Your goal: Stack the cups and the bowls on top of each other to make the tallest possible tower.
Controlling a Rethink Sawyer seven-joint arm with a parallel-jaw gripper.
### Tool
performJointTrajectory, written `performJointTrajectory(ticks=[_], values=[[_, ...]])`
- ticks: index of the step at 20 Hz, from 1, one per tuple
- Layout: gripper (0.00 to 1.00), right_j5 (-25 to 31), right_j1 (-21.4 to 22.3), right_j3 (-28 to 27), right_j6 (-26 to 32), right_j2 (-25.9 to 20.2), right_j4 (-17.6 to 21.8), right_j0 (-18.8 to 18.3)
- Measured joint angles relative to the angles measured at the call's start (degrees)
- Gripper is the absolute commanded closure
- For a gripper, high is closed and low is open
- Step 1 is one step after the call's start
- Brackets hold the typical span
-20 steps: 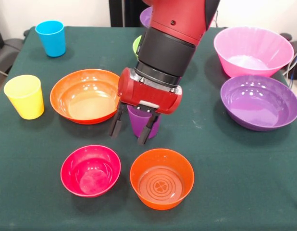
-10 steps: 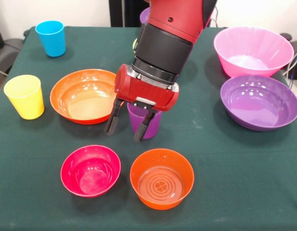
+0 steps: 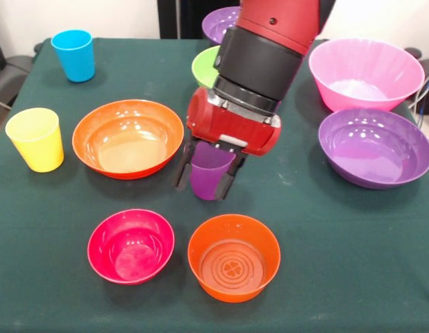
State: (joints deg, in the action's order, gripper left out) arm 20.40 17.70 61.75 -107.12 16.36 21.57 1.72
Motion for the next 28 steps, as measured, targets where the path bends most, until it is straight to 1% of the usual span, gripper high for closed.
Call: performJointTrajectory(ticks=[8, 20, 28], values=[[0.00, 0.0, 0.0, 0.0, 0.0, 1.3, -2.0, 1.3], [0.00, 0.0, 0.0, 0.5, 0.0, 3.0, -4.0, 2.1], [0.00, 0.0, -0.1, 1.6, 0.0, 5.5, -6.2, 4.3]])
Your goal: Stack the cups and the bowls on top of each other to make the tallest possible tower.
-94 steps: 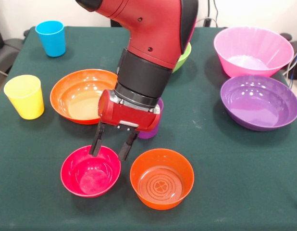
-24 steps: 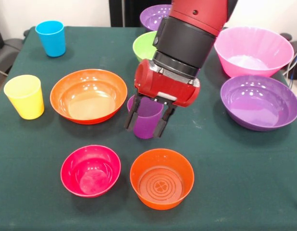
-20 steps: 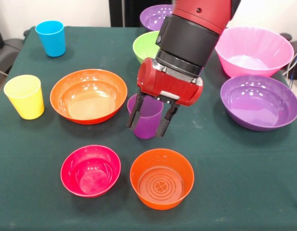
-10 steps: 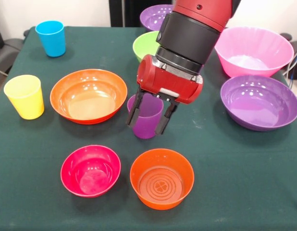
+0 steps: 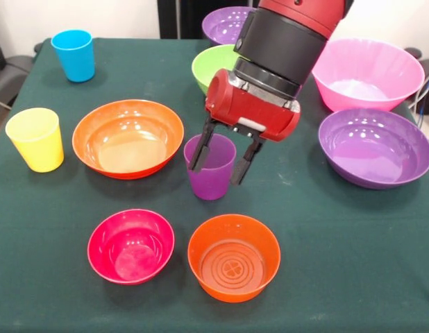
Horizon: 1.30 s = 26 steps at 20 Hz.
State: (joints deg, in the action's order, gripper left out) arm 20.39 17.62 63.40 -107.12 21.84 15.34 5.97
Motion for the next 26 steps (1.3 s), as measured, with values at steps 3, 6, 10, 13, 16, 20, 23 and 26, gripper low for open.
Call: performJointTrajectory(ticks=[3, 6, 10, 13, 16, 20, 23, 26], values=[[0.00, 0.0, 0.0, 0.2, 0.0, 0.6, -0.6, 0.6], [0.00, 0.0, 0.0, 0.4, 0.0, 1.0, -1.3, 1.1], [0.00, 0.0, 0.0, 0.7, 0.0, 1.6, -2.0, 1.5], [0.00, 0.0, 0.0, 1.0, 0.0, 1.8, -2.6, 1.4], [0.00, 0.0, 0.0, 1.5, 0.0, 1.9, -3.3, 1.4], [0.00, 0.0, -0.1, 2.0, 0.0, 2.0, -4.2, 1.4], [0.00, 0.0, -0.2, 2.7, 0.0, 2.2, -5.0, 1.5], [0.00, 0.0, -0.3, 3.6, -0.5, 2.5, -5.7, 1.6]])
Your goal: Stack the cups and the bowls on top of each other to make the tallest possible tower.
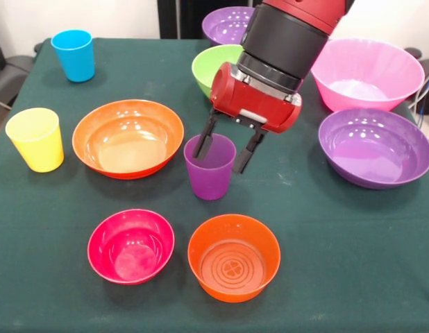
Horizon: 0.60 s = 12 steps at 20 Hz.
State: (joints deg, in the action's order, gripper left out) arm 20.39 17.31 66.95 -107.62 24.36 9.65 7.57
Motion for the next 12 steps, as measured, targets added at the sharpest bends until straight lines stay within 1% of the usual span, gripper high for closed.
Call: performJointTrajectory(ticks=[12], values=[[0.00, 0.0, -0.1, 3.2, -5.8, 2.2, -2.0, 2.1]])
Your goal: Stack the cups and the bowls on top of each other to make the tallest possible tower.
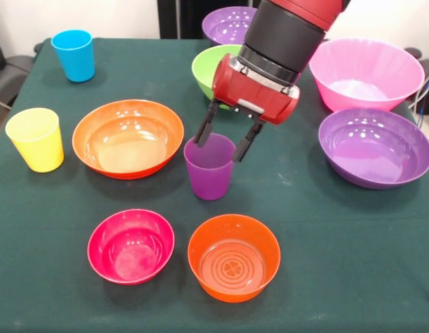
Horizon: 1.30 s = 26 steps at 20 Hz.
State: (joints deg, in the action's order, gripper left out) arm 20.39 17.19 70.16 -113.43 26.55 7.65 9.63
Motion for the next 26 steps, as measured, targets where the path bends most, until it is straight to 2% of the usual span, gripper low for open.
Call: performJointTrajectory(ticks=[12, 26], values=[[0.00, -0.1, -3.2, 0.1, -6.0, 2.6, -2.1, 4.0], [0.00, -6.1, -6.8, 0.4, -7.0, 2.5, -2.2, 2.6]])
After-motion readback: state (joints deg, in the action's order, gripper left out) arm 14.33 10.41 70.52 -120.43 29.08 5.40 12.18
